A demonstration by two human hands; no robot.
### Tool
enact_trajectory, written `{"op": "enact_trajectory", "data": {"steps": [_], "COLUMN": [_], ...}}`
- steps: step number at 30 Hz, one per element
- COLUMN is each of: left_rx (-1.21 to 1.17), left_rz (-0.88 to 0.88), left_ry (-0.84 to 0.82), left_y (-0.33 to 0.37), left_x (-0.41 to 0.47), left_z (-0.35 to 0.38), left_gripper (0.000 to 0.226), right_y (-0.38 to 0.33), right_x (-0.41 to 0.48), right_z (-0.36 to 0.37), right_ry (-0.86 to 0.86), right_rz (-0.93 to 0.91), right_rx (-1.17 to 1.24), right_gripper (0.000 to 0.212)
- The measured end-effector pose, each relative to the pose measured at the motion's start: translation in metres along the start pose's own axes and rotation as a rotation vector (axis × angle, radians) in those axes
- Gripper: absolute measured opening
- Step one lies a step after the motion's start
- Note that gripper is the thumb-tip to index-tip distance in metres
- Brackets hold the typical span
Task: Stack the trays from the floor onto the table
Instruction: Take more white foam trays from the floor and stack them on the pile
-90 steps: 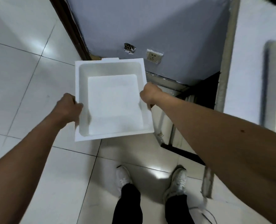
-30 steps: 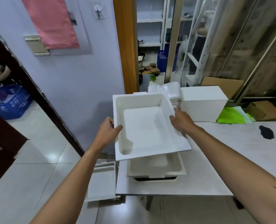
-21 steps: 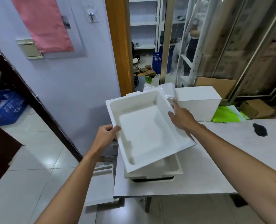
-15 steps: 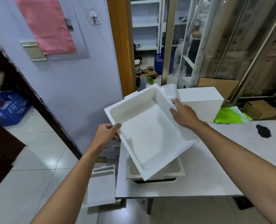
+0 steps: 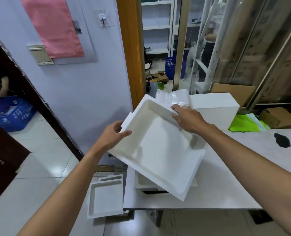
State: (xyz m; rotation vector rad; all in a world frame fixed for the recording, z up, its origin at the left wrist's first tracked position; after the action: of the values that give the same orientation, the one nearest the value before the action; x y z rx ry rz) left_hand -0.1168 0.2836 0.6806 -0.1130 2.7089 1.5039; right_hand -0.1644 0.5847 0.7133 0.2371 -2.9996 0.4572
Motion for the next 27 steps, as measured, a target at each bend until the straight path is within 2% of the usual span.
{"op": "enact_trajectory", "data": {"steps": [3,9,13,16,20,24,27], "left_rx": [0.001,-0.119,-0.145,-0.178,-0.267,-0.351,-0.389], "left_rz": [-0.011,-0.095,-0.093,-0.111,-0.164,-0.214,-0.260], "left_ry": [-0.041,0.061,0.101,0.127,0.181,0.242,0.279], "left_y": [0.001,-0.006,-0.003,-0.003,-0.013,-0.029,-0.041], "left_x": [-0.006,-0.007,-0.009,-0.011,-0.012,-0.009,-0.006], "left_z": [0.011,0.008,0.012,0.016,0.011,0.002,-0.003], "left_gripper": [0.035,0.016,0.015,0.016,0.014,0.017,0.016], "right_y": [-0.017,-0.027,-0.025,-0.024,-0.019,-0.008,0.004], "right_x": [-0.001,-0.003,-0.004,-0.005,-0.005,-0.011,-0.018], "right_z": [0.000,0.002,0.002,0.004,0.006,0.003,0.008], "right_ry": [-0.016,0.003,0.078,0.118,0.171,0.241,0.234], "right_rz": [-0.064,-0.104,-0.093,-0.087,-0.121,-0.060,0.046], "right_rx": [-0.019,-0.015,0.049,0.093,0.042,0.025,0.085], "right_gripper": [0.032,0.034,0.038,0.048,0.060,0.064,0.070]}}
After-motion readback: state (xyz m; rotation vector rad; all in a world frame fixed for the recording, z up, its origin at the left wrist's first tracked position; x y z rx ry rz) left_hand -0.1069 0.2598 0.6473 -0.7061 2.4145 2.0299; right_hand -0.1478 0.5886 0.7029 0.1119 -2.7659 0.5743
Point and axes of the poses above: each hand's wrist, its own x-axis towards the middle knuckle, its own z-axis out of the palm, y = z × x, the point moved 8 cm from there along x, towards the middle knuckle, and after that the axes turned 4 degrees about y, right-handed, at the moved point
